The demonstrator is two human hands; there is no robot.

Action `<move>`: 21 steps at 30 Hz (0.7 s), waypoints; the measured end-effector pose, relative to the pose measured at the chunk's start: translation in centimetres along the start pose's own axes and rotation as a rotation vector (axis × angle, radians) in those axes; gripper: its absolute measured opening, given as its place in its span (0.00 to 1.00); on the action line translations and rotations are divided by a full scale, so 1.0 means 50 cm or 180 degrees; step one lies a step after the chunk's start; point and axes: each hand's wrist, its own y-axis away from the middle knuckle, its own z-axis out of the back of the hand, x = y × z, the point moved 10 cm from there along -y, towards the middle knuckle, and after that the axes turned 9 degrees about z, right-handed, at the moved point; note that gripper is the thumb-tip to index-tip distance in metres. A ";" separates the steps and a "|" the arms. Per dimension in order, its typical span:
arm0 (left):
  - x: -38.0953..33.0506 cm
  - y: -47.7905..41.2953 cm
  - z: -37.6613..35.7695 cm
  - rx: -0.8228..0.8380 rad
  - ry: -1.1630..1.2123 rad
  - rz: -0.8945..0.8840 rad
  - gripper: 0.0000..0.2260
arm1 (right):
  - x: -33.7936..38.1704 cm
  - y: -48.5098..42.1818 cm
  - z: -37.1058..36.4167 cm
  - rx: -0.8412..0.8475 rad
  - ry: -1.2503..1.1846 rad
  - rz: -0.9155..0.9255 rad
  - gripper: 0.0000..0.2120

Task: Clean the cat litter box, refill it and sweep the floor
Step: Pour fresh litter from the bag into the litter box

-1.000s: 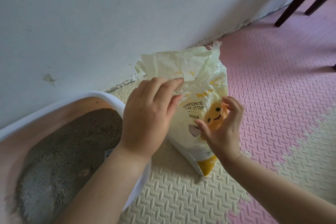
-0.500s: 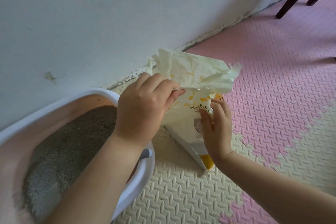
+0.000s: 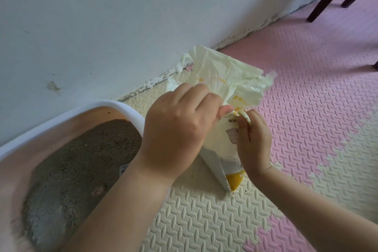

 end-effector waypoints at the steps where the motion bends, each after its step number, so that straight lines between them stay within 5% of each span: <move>1: -0.004 -0.002 0.003 -0.0017 0.0015 -0.0017 0.17 | 0.001 -0.006 0.005 -0.0040 0.0016 0.0001 0.13; 11: -0.009 -0.058 0.037 -0.0345 0.0325 0.0126 0.14 | 0.003 -0.065 0.030 -0.0418 -0.0027 -0.0324 0.14; 21: 0.002 -0.068 0.075 0.0171 0.1400 0.0432 0.11 | 0.033 -0.086 0.075 -0.0609 -0.0102 -0.0441 0.20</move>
